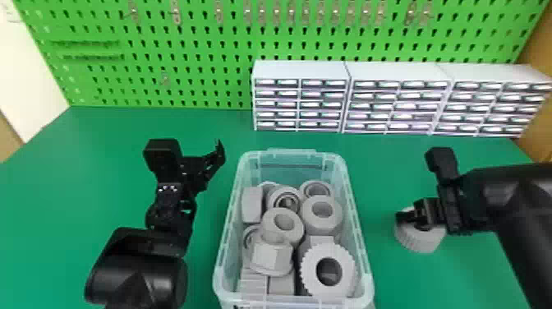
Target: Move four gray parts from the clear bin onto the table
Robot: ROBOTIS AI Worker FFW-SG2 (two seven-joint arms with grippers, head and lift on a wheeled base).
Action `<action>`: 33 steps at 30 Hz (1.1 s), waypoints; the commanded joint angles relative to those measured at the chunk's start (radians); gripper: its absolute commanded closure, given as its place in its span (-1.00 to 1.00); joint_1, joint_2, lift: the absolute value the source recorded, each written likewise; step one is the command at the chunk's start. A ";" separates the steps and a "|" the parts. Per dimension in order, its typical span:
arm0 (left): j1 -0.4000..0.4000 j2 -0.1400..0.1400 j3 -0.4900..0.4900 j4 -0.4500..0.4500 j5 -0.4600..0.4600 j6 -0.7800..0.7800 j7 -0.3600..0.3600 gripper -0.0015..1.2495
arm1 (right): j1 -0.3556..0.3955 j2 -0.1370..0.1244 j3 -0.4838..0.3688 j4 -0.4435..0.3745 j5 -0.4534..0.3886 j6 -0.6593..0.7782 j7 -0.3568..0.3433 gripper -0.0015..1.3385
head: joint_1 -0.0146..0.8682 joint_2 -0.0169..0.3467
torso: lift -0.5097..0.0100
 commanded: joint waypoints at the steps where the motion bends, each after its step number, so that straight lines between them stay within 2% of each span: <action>1: 0.003 0.000 0.002 0.000 0.000 0.000 0.000 -0.84 | -0.014 -0.002 0.007 -0.047 0.010 0.057 0.000 -0.14 | 0.60 -0.51 | 0.76; 9: 0.001 0.000 -0.002 0.000 -0.006 0.000 0.000 -0.84 | -0.041 -0.010 0.025 -0.147 0.009 0.169 0.002 -0.15 | 0.60 -0.51 | 0.76; 13: 0.001 0.000 -0.003 0.000 -0.009 0.000 0.000 -0.84 | -0.060 -0.022 0.039 -0.193 -0.022 0.209 0.005 -0.15 | 0.60 -0.51 | 0.76; 17: -0.002 0.000 -0.003 0.000 -0.009 0.000 0.000 -0.84 | -0.080 -0.022 0.048 -0.220 -0.047 0.228 0.005 -0.15 | 0.60 -0.51 | 0.76; 26: 0.000 0.002 -0.003 0.001 -0.011 0.000 0.000 -0.84 | -0.130 -0.025 0.102 -0.228 -0.116 0.246 0.005 -0.16 | 0.60 -0.51 | 0.76; 33: 0.003 0.002 -0.006 0.000 -0.011 0.000 0.000 -0.84 | -0.147 -0.011 0.130 -0.226 -0.107 0.238 0.005 -0.16 | 0.60 -0.51 | 0.76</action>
